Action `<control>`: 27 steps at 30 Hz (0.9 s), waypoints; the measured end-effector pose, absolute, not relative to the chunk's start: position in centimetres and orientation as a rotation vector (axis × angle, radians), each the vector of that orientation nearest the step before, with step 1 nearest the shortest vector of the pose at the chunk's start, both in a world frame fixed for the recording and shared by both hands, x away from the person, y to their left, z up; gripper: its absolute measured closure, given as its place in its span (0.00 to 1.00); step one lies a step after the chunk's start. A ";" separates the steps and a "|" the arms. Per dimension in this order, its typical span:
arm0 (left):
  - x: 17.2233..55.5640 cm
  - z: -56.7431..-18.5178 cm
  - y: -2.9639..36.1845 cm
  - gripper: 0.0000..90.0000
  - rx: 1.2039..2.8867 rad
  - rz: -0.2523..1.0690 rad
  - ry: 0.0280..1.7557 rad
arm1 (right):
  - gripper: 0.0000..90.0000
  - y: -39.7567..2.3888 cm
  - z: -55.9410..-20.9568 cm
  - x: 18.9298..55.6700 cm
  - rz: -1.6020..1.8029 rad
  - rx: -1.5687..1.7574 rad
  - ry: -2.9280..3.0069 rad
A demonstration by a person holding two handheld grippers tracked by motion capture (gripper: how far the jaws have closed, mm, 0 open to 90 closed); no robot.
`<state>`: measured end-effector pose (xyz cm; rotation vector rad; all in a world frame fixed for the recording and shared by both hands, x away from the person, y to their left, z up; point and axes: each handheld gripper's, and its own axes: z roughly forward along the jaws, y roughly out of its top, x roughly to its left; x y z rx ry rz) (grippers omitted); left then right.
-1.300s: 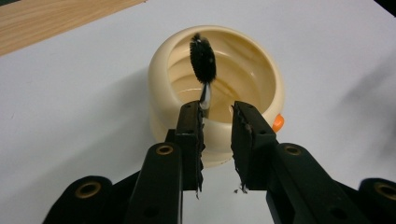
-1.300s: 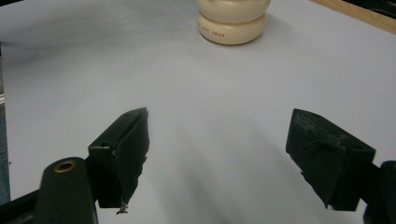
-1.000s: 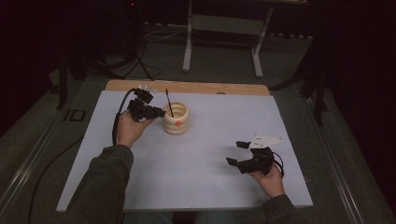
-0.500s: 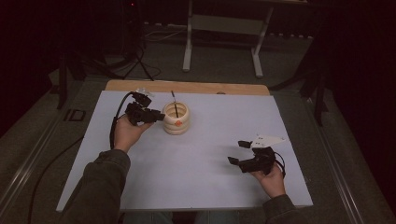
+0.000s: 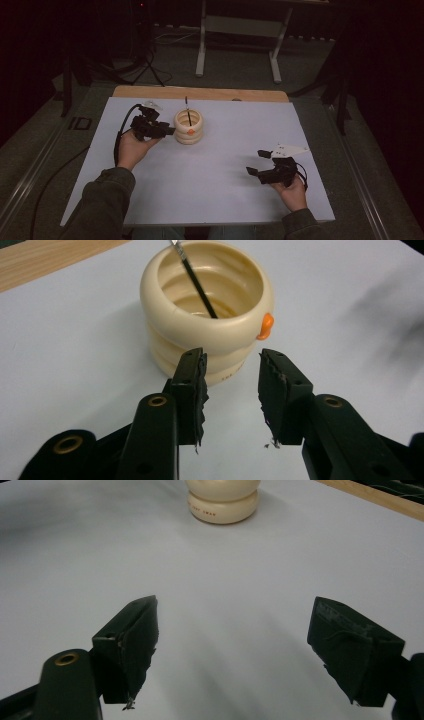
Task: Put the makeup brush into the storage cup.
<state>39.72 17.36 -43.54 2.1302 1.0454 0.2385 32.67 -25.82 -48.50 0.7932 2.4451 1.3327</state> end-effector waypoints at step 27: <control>37.0 -44.9 18.2 0.56 2.113 0.258 1.018 | 0.22 -26.5 -48.6 32.8 1.326 0.839 2.421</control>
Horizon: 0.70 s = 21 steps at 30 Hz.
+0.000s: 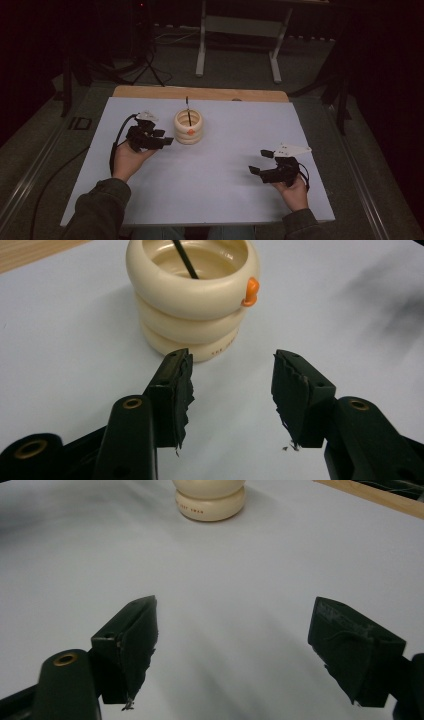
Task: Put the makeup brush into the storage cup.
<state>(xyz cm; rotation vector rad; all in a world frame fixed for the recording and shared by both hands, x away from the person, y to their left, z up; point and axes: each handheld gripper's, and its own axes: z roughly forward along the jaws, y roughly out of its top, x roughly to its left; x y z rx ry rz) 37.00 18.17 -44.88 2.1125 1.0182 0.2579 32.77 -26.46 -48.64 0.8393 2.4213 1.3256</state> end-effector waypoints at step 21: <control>35.1 -45.9 18.8 0.46 2.097 0.267 1.013 | 0.22 -26.8 -48.9 32.7 1.316 0.863 2.415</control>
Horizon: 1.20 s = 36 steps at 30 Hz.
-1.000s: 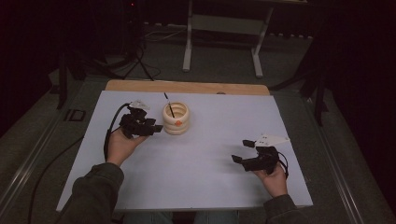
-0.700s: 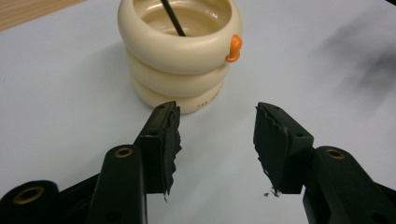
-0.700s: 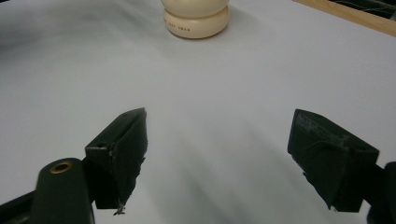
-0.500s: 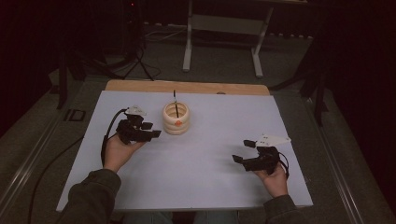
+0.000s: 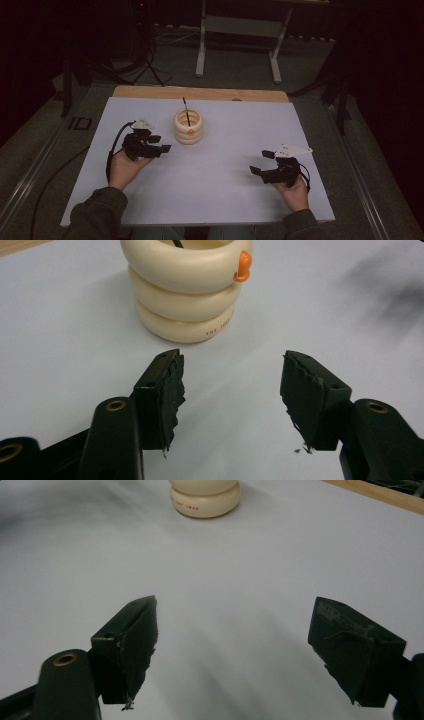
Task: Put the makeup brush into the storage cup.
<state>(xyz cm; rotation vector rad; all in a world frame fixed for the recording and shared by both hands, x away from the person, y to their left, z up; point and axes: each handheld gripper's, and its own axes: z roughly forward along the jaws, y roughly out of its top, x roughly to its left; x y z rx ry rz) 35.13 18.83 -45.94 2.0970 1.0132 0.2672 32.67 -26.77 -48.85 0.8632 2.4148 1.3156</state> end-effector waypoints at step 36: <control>31.9 -47.4 19.4 0.34 2.085 0.300 0.981 | 0.22 -26.9 -49.2 32.3 1.304 0.874 2.416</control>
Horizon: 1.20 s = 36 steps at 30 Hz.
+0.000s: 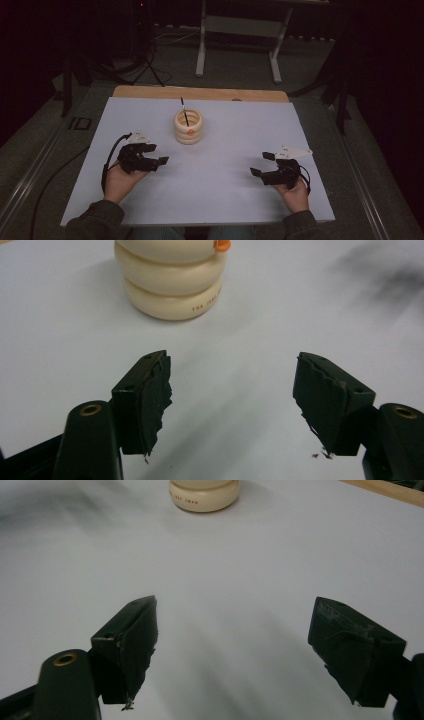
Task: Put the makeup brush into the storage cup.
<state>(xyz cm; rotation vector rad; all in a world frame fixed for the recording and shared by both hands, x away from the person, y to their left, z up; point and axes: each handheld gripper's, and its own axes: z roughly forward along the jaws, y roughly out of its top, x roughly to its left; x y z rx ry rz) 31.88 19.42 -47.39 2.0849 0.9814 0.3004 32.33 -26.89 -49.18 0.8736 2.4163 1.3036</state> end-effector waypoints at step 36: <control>27.6 -48.6 20.5 0.30 2.053 0.339 0.971 | 0.21 -26.6 -49.6 31.7 1.282 0.867 2.442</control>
